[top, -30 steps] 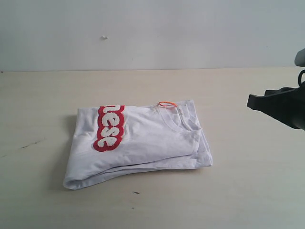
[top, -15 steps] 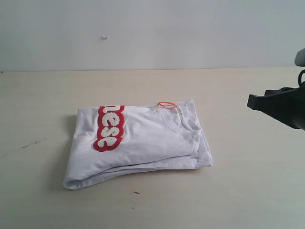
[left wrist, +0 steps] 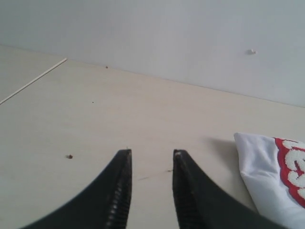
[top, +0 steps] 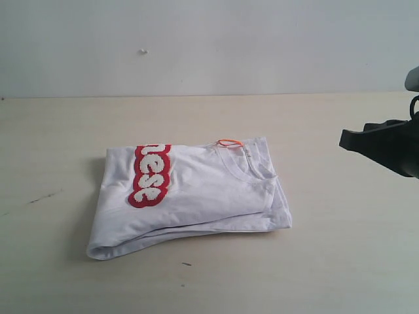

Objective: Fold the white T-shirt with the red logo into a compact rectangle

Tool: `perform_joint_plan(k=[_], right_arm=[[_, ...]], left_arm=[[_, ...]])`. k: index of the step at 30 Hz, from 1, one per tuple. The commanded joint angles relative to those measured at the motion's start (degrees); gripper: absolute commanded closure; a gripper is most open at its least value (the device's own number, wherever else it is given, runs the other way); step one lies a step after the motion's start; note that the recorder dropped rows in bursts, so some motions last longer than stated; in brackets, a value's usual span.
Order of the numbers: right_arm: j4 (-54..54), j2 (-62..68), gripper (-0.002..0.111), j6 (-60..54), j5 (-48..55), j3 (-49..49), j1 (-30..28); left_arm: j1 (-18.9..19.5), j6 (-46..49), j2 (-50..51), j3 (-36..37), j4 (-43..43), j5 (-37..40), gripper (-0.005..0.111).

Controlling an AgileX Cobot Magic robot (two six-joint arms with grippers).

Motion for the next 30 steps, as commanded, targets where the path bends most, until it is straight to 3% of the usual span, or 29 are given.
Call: perform_joint_plan(k=[1,9,19,25,30], right_arm=[[0.0,-0.5,0.108,0.0,-0.8,0.2,0.0],[0.0,-0.5,0.108,0.0,-0.8,0.2,0.0],[0.0,-0.5,0.108,0.0,-0.8,0.2,0.0],[0.0,-0.5,0.108,0.0,-0.8,0.2,0.0],[0.0,-0.5,0.108,0.0,-0.8,0.2,0.0]], left_arm=[[0.0,-1.0,-1.7,0.2,-1.5,-1.2,0.076],[0.0,9.4,-7.3,0.2,-7.9,2.9,0.076],[0.0,10.7,-7.3,0.2,-8.6,11.8,0.076],[0.0,11.5,-7.3,0.2,-8.8,11.6,0.076],[0.1,24.5,-7.3,0.2,-6.9,11.4,0.076]])
